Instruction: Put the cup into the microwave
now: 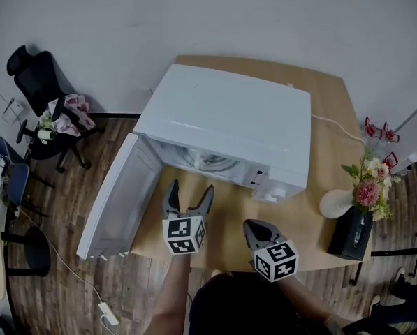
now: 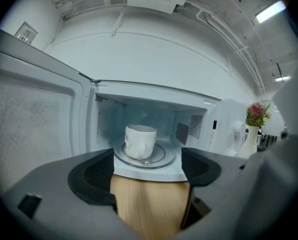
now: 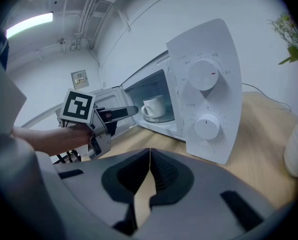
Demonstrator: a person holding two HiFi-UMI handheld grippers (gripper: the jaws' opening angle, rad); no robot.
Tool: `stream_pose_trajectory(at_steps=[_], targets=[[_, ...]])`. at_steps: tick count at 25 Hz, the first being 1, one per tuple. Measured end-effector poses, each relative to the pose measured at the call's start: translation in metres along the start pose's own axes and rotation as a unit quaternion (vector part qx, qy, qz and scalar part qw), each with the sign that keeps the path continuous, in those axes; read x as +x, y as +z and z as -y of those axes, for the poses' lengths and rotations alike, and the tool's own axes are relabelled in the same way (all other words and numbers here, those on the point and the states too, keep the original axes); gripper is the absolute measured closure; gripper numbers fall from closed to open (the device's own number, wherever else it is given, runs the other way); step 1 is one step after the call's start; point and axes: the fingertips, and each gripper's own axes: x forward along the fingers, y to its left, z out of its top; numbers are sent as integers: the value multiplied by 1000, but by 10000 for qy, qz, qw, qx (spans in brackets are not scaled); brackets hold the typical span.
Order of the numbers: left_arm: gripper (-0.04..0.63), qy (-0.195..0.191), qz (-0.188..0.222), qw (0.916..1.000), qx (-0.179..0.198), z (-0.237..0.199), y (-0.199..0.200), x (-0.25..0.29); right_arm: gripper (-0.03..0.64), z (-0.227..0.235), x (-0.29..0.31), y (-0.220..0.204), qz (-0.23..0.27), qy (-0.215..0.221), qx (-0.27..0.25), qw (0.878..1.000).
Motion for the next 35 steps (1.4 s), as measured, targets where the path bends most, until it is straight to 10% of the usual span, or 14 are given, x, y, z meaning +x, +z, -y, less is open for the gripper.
stream_pose_trajectory(at_steps=[4,16,35], targets=[[327,103,17,9999,-60,5,-5,-18,623,-1,-1,6,107,-4,1,9999],[546,-206,-182,9987,-437,35,-19,-78,623,-10,-7,37,580,96,-175,9981],[591,-483,45,9987,-181,41,3,-150,624,-1,-72,74,1517,-196,-446,9872]])
